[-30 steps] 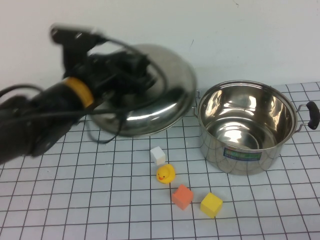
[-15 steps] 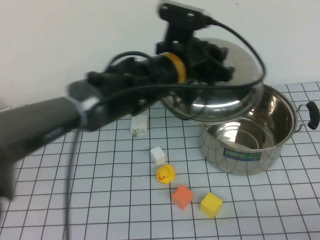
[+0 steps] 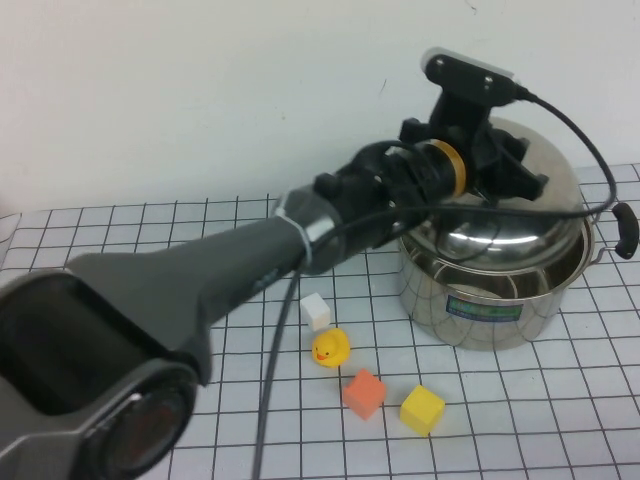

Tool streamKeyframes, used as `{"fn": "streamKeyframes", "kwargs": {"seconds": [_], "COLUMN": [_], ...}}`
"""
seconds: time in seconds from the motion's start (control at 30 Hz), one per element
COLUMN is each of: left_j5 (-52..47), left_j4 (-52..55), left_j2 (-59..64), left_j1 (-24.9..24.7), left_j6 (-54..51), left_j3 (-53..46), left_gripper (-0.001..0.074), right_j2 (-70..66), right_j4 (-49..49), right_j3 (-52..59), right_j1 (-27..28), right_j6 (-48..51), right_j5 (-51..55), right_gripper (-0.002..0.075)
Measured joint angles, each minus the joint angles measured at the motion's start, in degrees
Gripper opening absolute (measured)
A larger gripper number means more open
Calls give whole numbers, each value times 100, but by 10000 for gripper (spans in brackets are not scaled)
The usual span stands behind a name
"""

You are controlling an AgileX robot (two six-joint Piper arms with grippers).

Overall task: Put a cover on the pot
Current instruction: Place the pot lid on the pot

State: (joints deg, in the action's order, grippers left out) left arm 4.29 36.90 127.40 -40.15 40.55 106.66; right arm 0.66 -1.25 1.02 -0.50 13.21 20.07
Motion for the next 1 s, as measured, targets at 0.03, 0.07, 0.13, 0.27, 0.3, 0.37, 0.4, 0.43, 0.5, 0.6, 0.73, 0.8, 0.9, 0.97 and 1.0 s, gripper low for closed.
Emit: {"fn": "streamKeyframes", "kwargs": {"seconds": [0.03, 0.07, 0.13, 0.27, 0.3, 0.37, 0.4, 0.43, 0.5, 0.6, 0.73, 0.8, 0.9, 0.97, 1.0], "left_j5": [11, 37, 94, 240, 316, 504, 601, 665, 739, 825, 965, 1032, 1043, 1056, 1070], "left_j4": [0, 0, 0, 0, 0, 0, 0, 0, 0, 0, -14, -53, -82, -82, -82], "left_j2": [83, 159, 296, 479, 507, 593, 625, 652, 704, 744, 758, 758, 758, 758, 758], "left_j1": [-29, -46, -69, -83, -72, -65, -65, -65, -59, -6, 131, 170, 195, 195, 195], "left_j6": [14, 28, 88, 124, 124, 129, 138, 138, 138, 138, 153, 165, 165, 165, 165], "left_j3": [81, 132, 219, 294, 293, 293, 293, 293, 293, 293, 293, 296, 296, 296, 296], "left_gripper": [318, 318, 318, 318, 318, 318, 318, 318, 318, 318, 318, 318, 318, 318, 318], "right_j2": [0, 0, 0, 0, 0, 0, 0, 0, 0, 0, 0, 0, 0, 0, 0], "right_j4": [0, 0, 0, 0, 0, 0, 0, 0, 0, 0, 0, 0, 0, 0, 0], "right_j3": [0, 0, 0, 0, 0, 0, 0, 0, 0, 0, 0, 0, 0, 0, 0], "right_j1": [0, 0, 0, 0, 0, 0, 0, 0, 0, 0, 0, 0, 0, 0, 0], "right_j6": [0, 0, 0, 0, 0, 0, 0, 0, 0, 0, 0, 0, 0, 0, 0], "right_j5": [0, 0, 0, 0, 0, 0, 0, 0, 0, 0, 0, 0, 0, 0, 0], "right_gripper": [9, 9, 9, 9, 9, 9, 9, 9, 9, 9, 9, 9, 9, 9, 9]}}
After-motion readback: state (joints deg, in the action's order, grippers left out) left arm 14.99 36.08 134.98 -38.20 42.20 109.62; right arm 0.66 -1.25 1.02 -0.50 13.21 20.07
